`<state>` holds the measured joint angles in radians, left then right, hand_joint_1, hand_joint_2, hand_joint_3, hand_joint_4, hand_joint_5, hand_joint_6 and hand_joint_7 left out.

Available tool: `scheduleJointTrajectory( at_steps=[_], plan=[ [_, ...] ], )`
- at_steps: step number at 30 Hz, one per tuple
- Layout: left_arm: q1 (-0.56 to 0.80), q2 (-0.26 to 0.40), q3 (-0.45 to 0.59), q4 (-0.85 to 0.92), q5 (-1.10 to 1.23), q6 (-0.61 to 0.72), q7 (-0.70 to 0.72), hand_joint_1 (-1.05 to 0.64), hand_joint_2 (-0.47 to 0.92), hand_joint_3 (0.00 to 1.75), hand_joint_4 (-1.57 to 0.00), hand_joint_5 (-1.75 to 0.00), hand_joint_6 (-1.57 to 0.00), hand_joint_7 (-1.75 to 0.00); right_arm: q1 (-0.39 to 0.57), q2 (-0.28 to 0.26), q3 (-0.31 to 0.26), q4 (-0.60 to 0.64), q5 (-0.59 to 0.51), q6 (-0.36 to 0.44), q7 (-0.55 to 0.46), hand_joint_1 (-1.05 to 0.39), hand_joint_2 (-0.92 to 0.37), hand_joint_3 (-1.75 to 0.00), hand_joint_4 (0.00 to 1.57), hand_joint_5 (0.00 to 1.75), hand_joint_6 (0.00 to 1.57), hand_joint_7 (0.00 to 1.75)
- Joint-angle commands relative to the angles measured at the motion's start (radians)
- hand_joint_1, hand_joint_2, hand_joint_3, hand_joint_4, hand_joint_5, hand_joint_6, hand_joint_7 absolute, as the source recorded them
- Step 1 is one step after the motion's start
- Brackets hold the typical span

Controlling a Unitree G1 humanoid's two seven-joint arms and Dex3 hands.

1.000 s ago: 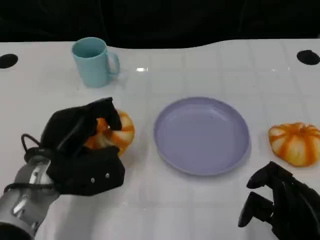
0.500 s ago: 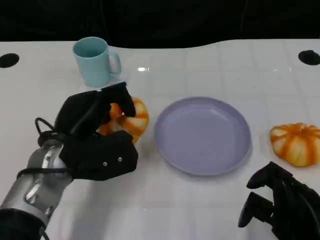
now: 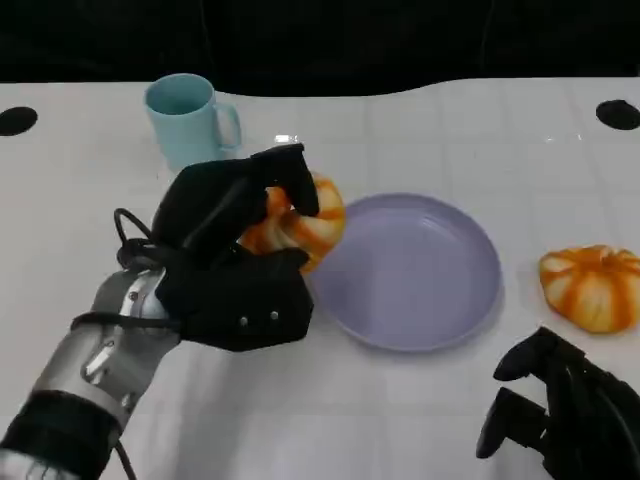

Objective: Grasp the bread from the table and place it into the plate.

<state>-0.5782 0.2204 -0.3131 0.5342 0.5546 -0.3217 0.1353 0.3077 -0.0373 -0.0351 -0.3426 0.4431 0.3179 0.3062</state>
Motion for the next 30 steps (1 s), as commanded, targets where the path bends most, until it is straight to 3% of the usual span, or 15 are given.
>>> scheduleJointTrajectory(
  at_steps=[1,21,30],
  plan=[
    [-0.057,-0.020,-0.020,0.037,0.007,-0.014,-0.003,-0.15,0.38,1.33,-0.88,-1.75,-0.71,-1.75,0.004,-0.014,-0.005,0.001,-0.004,-0.024,0.010,-0.52,-0.92,-0.43,0.61,1.75,0.42,1.63],
    [-0.159,-0.135,-0.101,0.193,0.048,-0.045,0.032,-0.19,0.38,1.35,-0.93,-1.75,-0.71,-1.75,0.018,-0.007,0.002,-0.018,-0.002,-0.012,0.004,-0.51,-0.92,-0.43,0.61,1.75,0.41,1.64],
    [-0.226,-0.183,-0.138,0.314,0.076,-0.046,0.071,-0.19,0.41,1.25,-0.91,-1.75,-0.70,-1.75,0.030,0.000,0.010,-0.032,-0.002,-0.013,-0.001,-0.52,-0.92,-0.43,0.61,1.75,0.41,1.64]
  ],
)
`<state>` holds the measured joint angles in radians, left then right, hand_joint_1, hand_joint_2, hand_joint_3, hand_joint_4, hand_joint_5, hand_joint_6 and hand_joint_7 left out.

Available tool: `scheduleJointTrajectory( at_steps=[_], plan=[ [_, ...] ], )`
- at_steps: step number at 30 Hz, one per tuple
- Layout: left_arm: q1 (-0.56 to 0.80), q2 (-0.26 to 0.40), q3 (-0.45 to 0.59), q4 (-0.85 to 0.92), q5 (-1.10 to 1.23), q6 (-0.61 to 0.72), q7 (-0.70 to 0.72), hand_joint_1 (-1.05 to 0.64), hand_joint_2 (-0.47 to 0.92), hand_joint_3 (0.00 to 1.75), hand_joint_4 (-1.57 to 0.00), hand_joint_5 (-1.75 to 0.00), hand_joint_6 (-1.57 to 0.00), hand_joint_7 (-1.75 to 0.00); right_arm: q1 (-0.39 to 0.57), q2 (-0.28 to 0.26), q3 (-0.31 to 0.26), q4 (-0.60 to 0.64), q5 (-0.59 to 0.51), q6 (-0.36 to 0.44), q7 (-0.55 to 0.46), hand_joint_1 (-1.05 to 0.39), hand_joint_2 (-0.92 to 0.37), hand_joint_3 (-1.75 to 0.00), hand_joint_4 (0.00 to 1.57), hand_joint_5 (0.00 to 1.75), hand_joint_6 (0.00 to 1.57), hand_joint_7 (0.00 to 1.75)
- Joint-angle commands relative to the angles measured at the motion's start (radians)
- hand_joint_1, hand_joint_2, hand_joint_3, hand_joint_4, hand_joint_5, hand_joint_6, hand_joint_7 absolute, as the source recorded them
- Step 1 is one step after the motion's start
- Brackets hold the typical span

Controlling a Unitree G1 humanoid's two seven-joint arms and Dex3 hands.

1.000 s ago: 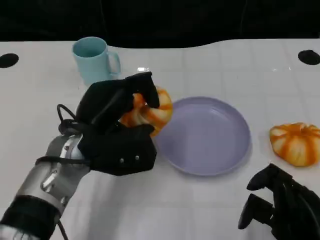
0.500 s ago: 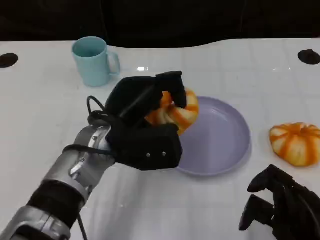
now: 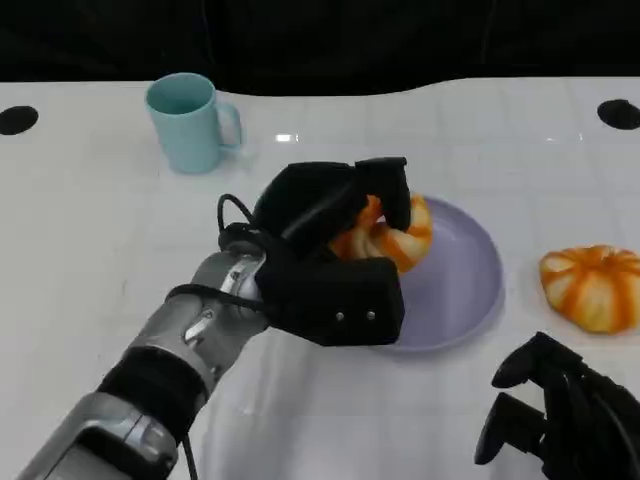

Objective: Grasp the bread from the table and place it into the plate.

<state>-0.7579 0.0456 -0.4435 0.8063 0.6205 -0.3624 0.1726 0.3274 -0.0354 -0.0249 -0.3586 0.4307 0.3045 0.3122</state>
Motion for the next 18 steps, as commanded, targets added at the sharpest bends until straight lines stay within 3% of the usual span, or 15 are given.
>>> scheduleJointTrajectory(
  at_steps=[1,9,14,16,18],
  plan=[
    [-0.051,-0.011,-0.011,0.051,0.013,-0.006,0.038,-0.19,0.42,1.25,-0.91,-1.75,-0.70,-1.75,0.011,-0.002,0.001,-0.016,0.010,0.000,-0.007,-0.52,-0.92,-0.43,0.61,1.75,0.41,1.64],
    [-0.099,-0.041,-0.035,0.147,0.027,-0.001,0.075,-0.18,0.45,1.21,-0.90,-1.75,-0.68,-1.75,0.014,0.003,0.007,-0.021,0.011,0.000,-0.011,-0.52,-0.92,-0.44,0.61,1.75,0.41,1.64],
    [-0.120,-0.061,-0.044,0.206,0.036,0.002,0.107,-0.16,0.48,1.10,-0.88,-1.75,-0.63,-1.71,0.017,0.008,0.012,-0.020,0.013,-0.005,-0.016,-0.52,-0.92,-0.44,0.61,1.75,0.41,1.63],
    [-0.125,-0.070,-0.044,0.223,0.031,0.006,0.100,-0.18,0.54,0.97,-0.81,-1.75,-0.70,-1.26,0.019,0.009,0.014,-0.025,0.012,-0.002,-0.021,-0.52,-0.92,-0.43,0.60,1.75,0.41,1.63],
    [-0.128,-0.072,-0.049,0.232,0.034,0.005,0.099,-0.24,0.72,0.58,-0.72,-1.60,-0.76,-0.76,0.021,0.007,0.017,-0.030,0.007,-0.002,-0.024,-0.52,-0.92,-0.43,0.60,1.75,0.41,1.63]
  ],
)
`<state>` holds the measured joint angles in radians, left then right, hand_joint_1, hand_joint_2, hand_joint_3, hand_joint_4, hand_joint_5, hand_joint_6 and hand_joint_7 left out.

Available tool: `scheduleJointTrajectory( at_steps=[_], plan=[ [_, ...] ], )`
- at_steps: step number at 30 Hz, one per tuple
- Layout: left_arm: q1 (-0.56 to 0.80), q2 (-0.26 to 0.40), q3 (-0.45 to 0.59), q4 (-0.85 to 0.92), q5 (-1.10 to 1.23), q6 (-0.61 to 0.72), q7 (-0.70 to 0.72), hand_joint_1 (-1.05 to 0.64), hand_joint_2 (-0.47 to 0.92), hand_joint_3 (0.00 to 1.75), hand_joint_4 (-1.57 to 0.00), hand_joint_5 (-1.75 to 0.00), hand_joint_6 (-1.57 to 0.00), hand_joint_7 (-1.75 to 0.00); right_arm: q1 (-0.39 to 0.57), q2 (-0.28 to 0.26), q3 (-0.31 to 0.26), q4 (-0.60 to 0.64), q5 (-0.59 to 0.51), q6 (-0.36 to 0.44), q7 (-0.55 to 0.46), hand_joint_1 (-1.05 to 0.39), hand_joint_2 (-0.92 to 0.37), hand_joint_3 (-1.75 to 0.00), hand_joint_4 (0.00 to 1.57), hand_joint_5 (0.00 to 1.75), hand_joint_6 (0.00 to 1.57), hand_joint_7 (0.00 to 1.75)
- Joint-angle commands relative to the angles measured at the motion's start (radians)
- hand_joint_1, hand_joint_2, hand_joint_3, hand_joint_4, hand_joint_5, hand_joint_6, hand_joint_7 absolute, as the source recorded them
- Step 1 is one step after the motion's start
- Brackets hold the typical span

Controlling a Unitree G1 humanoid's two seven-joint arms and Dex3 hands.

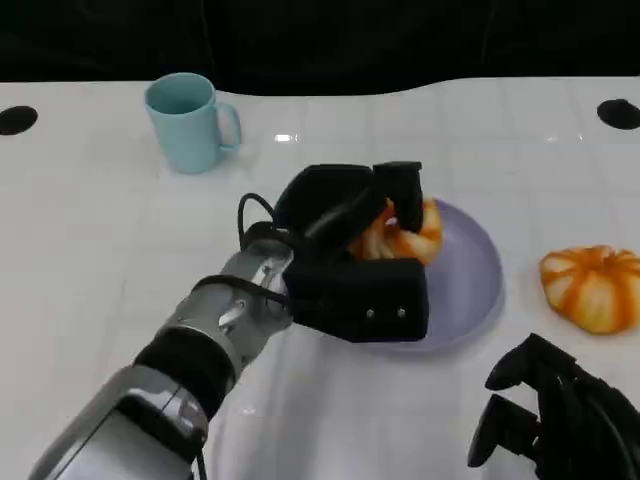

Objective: Grasp the bread from the table and place it into the plate.

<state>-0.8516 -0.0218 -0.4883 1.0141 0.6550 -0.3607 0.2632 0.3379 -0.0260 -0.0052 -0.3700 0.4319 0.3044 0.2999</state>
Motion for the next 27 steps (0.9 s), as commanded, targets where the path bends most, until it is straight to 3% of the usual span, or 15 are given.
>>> scheduleJointTrajectory(
  at_steps=[1,2,4,5,9,13,15,16,27],
  plan=[
    [-0.036,-0.005,-0.006,0.028,0.001,0.002,0.010,-0.25,0.80,0.43,-0.70,-1.55,-0.80,-0.60,0.011,-0.004,-0.002,-0.019,0.004,-0.003,-0.012,-0.52,-0.92,-0.44,0.60,1.75,0.40,1.63],
    [-0.036,-0.004,-0.009,0.030,0.003,0.002,0.008,-0.25,0.84,0.35,-0.69,-1.52,-0.82,-0.50,0.010,-0.006,-0.001,-0.016,0.000,-0.011,-0.008,-0.52,-0.92,-0.44,0.60,1.75,0.40,1.63],
    [-0.036,-0.002,-0.017,0.036,0.010,-0.002,0.013,-0.30,0.90,0.18,-0.61,-1.28,-0.73,-0.27,0.010,-0.006,-0.001,-0.014,-0.001,-0.014,-0.008,-0.51,-0.92,-0.45,0.60,1.75,0.41,1.64],
    [-0.037,-0.001,-0.021,0.038,0.014,-0.002,0.010,-0.31,0.91,0.16,-0.59,-1.23,-0.71,-0.22,0.010,-0.005,-0.002,-0.014,0.001,-0.012,-0.009,-0.51,-0.92,-0.45,0.60,1.75,0.41,1.64],
    [-0.043,0.005,-0.041,0.034,0.028,0.020,-0.014,-0.46,0.92,0.19,-0.37,-0.74,-0.51,-0.04,0.009,-0.004,-0.006,-0.015,0.010,-0.002,-0.010,-0.51,-0.92,-0.45,0.60,1.75,0.40,1.65],
    [-0.048,0.008,-0.054,0.025,0.032,0.048,-0.046,-0.49,0.92,0.20,-0.35,-0.65,-0.48,-0.02,0.009,-0.005,-0.006,-0.015,0.010,-0.003,-0.010,-0.51,-0.92,-0.45,0.60,1.75,0.40,1.65],
    [-0.053,0.015,-0.071,0.009,0.043,0.080,-0.095,-0.73,0.92,0.36,-0.08,-0.48,-0.27,-0.01,0.009,-0.004,-0.008,-0.016,0.013,-0.001,-0.009,-0.51,-0.92,-0.45,0.60,1.75,0.40,1.65],
    [-0.053,0.018,-0.076,0.002,0.045,0.090,-0.111,-0.78,0.92,0.41,-0.04,-0.43,-0.22,0.00,0.009,-0.004,-0.008,-0.016,0.015,0.000,-0.009,-0.51,-0.92,-0.44,0.60,1.75,0.40,1.65],
    [-0.008,0.065,-0.055,-0.128,0.011,0.130,-0.237,-0.91,0.92,0.50,0.00,-0.22,-0.14,-0.01,0.005,-0.007,-0.009,-0.013,0.009,-0.002,-0.009,-0.52,-0.92,-0.44,0.60,1.75,0.41,1.64]
  ],
)
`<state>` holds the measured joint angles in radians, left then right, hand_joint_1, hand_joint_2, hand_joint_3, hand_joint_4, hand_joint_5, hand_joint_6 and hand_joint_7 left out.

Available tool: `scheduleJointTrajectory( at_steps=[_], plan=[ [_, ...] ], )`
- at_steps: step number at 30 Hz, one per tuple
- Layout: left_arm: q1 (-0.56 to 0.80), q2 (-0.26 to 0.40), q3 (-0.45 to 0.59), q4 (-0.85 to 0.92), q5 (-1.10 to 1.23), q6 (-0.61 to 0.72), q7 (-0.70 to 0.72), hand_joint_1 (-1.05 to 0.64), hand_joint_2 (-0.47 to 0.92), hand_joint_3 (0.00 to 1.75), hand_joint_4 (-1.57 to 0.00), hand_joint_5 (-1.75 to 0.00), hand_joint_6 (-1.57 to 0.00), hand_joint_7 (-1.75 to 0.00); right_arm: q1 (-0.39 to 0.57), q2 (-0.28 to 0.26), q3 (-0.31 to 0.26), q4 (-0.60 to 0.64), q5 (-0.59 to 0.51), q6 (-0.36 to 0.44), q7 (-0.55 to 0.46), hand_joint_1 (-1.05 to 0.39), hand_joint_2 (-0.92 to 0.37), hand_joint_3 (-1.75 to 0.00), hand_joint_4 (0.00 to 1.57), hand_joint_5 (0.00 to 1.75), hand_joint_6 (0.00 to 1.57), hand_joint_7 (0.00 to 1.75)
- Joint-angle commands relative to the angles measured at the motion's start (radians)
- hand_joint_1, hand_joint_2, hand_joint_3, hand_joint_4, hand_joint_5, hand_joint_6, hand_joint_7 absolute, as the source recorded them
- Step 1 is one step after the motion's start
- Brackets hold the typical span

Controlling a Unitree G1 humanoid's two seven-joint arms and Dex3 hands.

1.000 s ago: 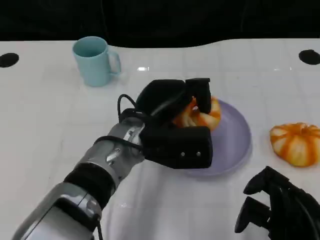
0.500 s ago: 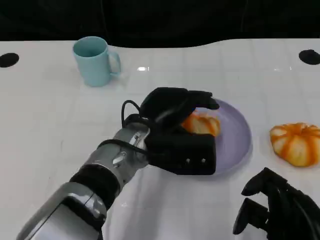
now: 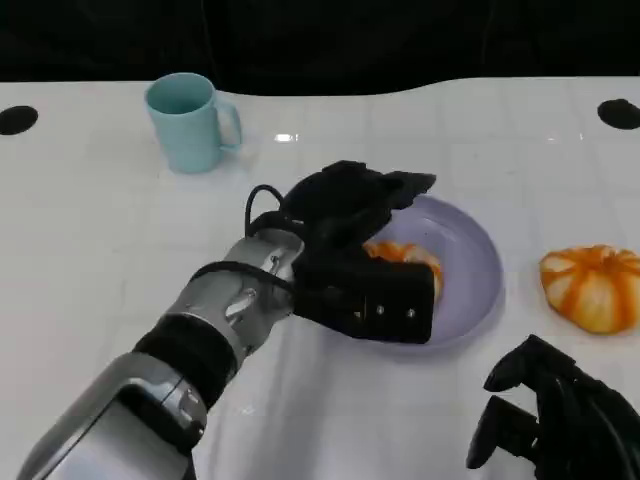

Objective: Grasp the bread from the table and place it into the plate.

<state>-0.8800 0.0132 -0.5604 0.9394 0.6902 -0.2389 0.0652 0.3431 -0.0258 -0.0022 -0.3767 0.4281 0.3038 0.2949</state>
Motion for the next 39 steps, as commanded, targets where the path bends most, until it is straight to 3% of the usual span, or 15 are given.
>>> scheduleJointTrajectory(
  at_steps=[1,12,25,37,39],
  plan=[
    [0.029,0.036,0.023,-0.070,-0.033,0.005,-0.048,-0.91,0.92,0.49,-0.01,-0.23,-0.15,-0.01,0.000,-0.006,-0.013,-0.007,0.016,0.001,-0.005,-0.51,-0.92,-0.44,0.60,1.75,0.40,1.64],
    [0.169,0.090,0.115,-0.307,-0.180,0.027,-0.210,-0.88,0.92,0.45,-0.02,-0.24,-0.15,-0.01,0.001,-0.011,-0.014,-0.006,0.016,-0.003,-0.002,-0.52,-0.92,-0.44,0.61,1.75,0.42,1.63],
    [0.338,0.107,0.232,-0.513,-0.390,0.019,-0.314,-0.82,0.92,0.44,-0.18,-0.38,-0.28,-0.06,0.001,-0.017,-0.013,-0.008,0.012,-0.002,-0.003,-0.52,-0.92,-0.45,0.61,1.75,0.42,1.62],
    [0.486,0.107,0.320,-0.711,-0.576,0.070,-0.400,-0.71,0.92,0.46,-0.22,-0.67,-0.43,-0.11,0.002,-0.021,-0.013,-0.010,0.014,-0.003,0.001,-0.51,-0.92,-0.47,0.62,1.75,0.43,1.63],
    [0.571,0.066,0.368,-0.776,-0.669,0.073,-0.381,-0.66,0.92,0.41,-0.37,-0.83,-0.58,-0.19,0.003,-0.020,-0.015,-0.015,0.021,0.003,0.000,-0.51,-0.92,-0.46,0.61,1.75,0.42,1.63]
  ],
)
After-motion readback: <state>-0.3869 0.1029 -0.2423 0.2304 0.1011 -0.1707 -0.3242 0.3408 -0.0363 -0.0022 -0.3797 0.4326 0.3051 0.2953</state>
